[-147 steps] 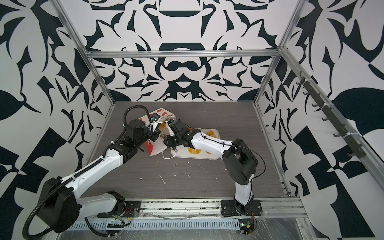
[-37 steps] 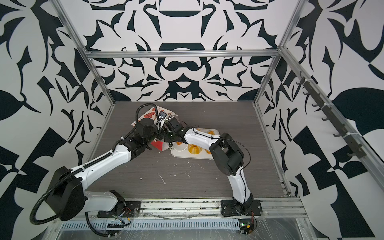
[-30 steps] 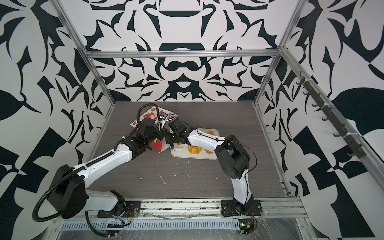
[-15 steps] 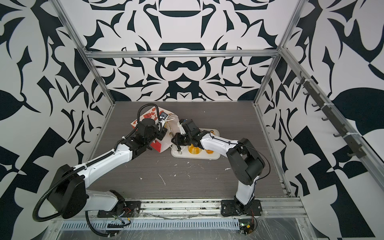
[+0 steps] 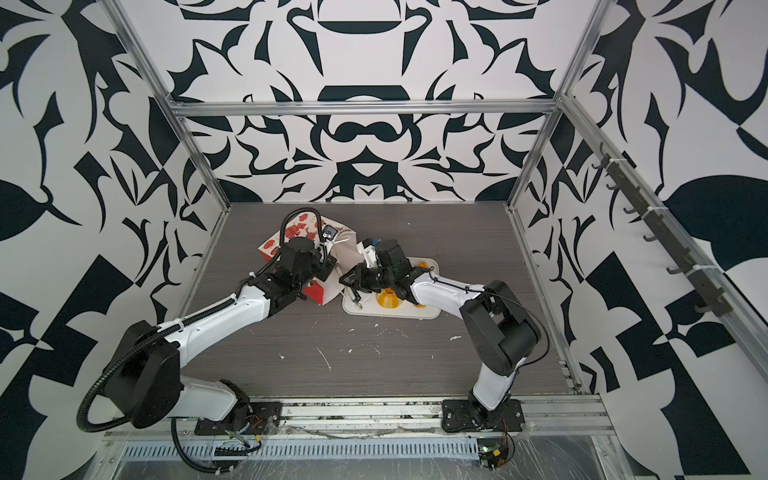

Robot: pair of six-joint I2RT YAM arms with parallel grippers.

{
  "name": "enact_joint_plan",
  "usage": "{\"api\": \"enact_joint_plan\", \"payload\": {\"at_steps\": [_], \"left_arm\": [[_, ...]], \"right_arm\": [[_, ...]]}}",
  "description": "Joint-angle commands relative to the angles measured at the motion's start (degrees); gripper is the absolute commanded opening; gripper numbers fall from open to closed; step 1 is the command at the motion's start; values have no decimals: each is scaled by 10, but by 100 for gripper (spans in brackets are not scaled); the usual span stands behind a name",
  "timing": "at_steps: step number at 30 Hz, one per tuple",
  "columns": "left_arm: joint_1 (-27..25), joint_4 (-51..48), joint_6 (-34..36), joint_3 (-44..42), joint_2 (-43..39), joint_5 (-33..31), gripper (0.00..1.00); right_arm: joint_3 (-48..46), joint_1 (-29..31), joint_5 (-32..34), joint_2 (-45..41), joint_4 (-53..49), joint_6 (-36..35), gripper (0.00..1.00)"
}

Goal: Take the fake bread out of the paper bag
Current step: 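Pull the yellow bread out of the bag mouth with the right gripper's tongs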

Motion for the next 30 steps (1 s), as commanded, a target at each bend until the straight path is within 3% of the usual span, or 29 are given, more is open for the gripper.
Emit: {"api": "enact_joint_plan", "payload": {"at_steps": [1,10,30], "left_arm": [[5,19,-1,-2,9,-8,0],[9,28,-2,-3,10,-7,0],[11,36,1,1,22,-18,0]], "right_arm": [[-7,-2,-27,-50,36,-9,9],[-50,-2,-16,-94,-7,-23,9],[-126,-4,-13,-166,3,-12,8]]}}
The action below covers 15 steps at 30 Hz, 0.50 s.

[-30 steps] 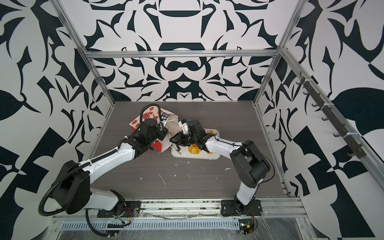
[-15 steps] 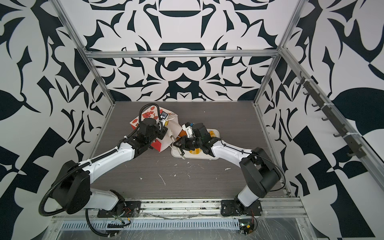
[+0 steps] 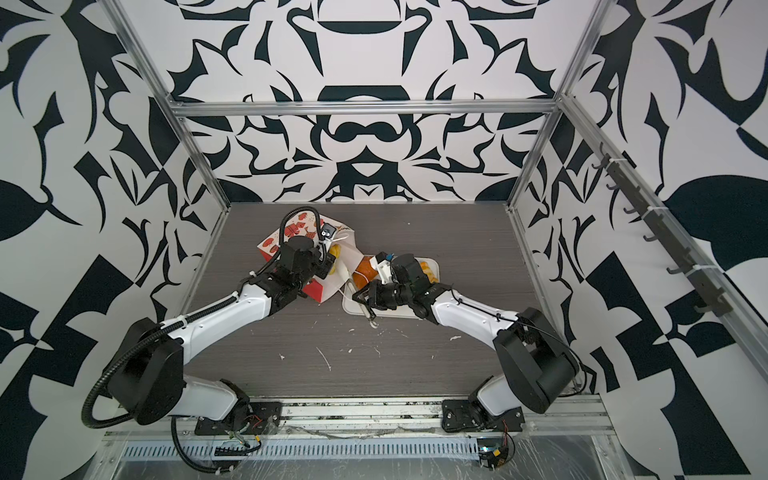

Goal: Take the fake bread out of the paper bag
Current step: 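Pull the yellow bread out of the bag mouth with the right gripper's tongs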

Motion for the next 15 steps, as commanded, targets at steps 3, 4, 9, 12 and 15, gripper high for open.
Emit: {"api": "enact_joint_plan", "payload": {"at_steps": [3,4,9,12,15], "left_arm": [[4,21,1,-1,11,-11,0],[4,21,1,-2,10,-13,0],[14,23,-2,-4,9,-27,0],[26,26,-7,-4,8,-31,0],[38,24,-12,-3,11,-30,0]], "right_arm": [[-7,-5,-10,-37,34,-5,8],[-12,-7,-11,-43,32,-4,8],[-27,-11,-10,-81,-12,-16,8],[-38,-11,-8,-105,-29,-22,8],[-48,-11,-7,-126,-30,-24,8]]}}
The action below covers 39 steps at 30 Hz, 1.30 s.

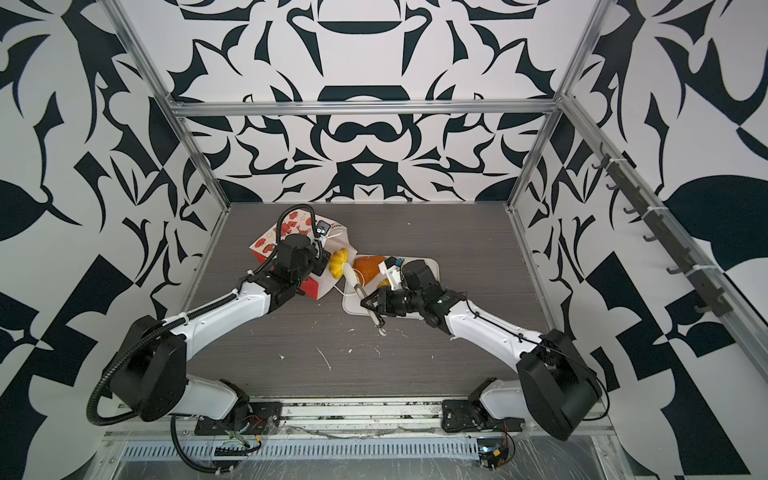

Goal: Take the fake bread out of the paper bag
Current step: 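Pull the yellow bread out of the bag mouth with the right gripper's tongs, then lower the yellow bread onto the tray edge nearest the robot with tongs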

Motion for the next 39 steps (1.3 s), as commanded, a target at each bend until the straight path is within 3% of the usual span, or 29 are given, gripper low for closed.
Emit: {"api": "enact_joint_plan", "payload": {"at_steps": [1,20,27,39], "left_arm": [[12,16,-11,-2,6,-9,0],[108,31,-73,-32,-32,-57,0],[134,36,-85,-42,-54,-91,0],[148,37,-87,-58,-73,-77,0]], "right_arm": [[-3,-3,-8,-36,23,-19,8],[-51,-10,-20,-161,-56,-31,7],[-78,-10,-28,-160,-68,-26,7],[-96,-11,-52,-94,-32,-25,7]]}}
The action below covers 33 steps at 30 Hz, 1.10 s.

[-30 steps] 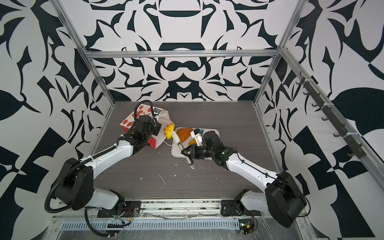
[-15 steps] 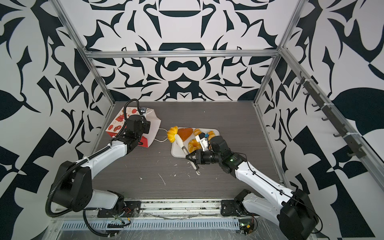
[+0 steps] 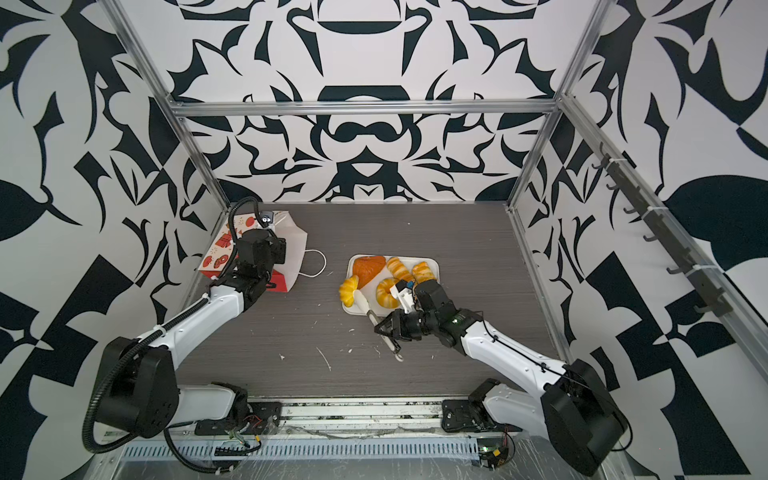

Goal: Take the fake bread out of the paper bag
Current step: 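Lower the yellow bread onto the tray edge nearest the robot with tongs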

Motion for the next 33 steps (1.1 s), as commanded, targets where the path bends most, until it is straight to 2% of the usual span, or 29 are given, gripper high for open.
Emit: {"api": "enact_joint_plan", "payload": {"at_steps": [1,18,22,26,33], "left_arm": [[3,18,-12,-15,-12,-1,0],[4,27,-17,-17,5,16,0],[4,28,-18,-18,6,17,0],[4,29,-20,-18,9,18,0],[3,32,-24,-19,11,21,0]], "right_arm": [[2,-4,-18,-2,41,-13,7],[5,-51,2,5,-100,-68,9],[12,-54,-2,0,-135,-85,15],[20,-55,-8,-13,-168,-100,25],[29,-57,-1,-55,-211,-113,33]]}}
